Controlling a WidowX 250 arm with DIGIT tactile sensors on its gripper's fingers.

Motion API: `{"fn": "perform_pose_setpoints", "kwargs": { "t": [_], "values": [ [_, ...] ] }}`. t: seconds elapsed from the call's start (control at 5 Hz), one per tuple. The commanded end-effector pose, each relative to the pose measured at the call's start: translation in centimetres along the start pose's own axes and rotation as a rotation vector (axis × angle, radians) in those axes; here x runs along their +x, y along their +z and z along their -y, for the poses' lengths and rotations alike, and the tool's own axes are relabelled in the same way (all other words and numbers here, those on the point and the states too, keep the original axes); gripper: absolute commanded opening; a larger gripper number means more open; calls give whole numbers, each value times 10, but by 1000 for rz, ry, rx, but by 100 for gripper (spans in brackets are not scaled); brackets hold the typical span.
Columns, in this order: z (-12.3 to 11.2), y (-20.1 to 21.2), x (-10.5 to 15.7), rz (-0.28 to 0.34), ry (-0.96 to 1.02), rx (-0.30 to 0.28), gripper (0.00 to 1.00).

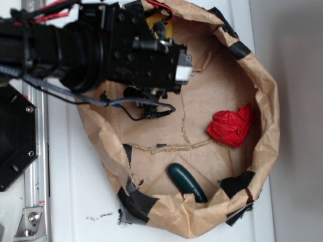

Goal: Grab the yellow cloth.

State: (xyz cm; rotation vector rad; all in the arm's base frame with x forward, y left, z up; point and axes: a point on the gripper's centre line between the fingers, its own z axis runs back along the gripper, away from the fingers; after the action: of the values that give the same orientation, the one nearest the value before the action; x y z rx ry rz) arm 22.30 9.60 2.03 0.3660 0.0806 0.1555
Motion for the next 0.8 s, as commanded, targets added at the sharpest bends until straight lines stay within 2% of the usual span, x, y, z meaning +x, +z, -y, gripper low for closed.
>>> {"fn": "perform_pose_setpoints", "kwargs": {
  "t": [0.0,0.2,0.4,0.6],
  "values": [
    [-19,9,-19,24,23,-68,100],
    [-19,36,-23,65,-12,-147,100],
    [-23,44,-27,38,-37,-123,100],
    [-28,16,-25,-175,-29,37,100]
  ]
}}
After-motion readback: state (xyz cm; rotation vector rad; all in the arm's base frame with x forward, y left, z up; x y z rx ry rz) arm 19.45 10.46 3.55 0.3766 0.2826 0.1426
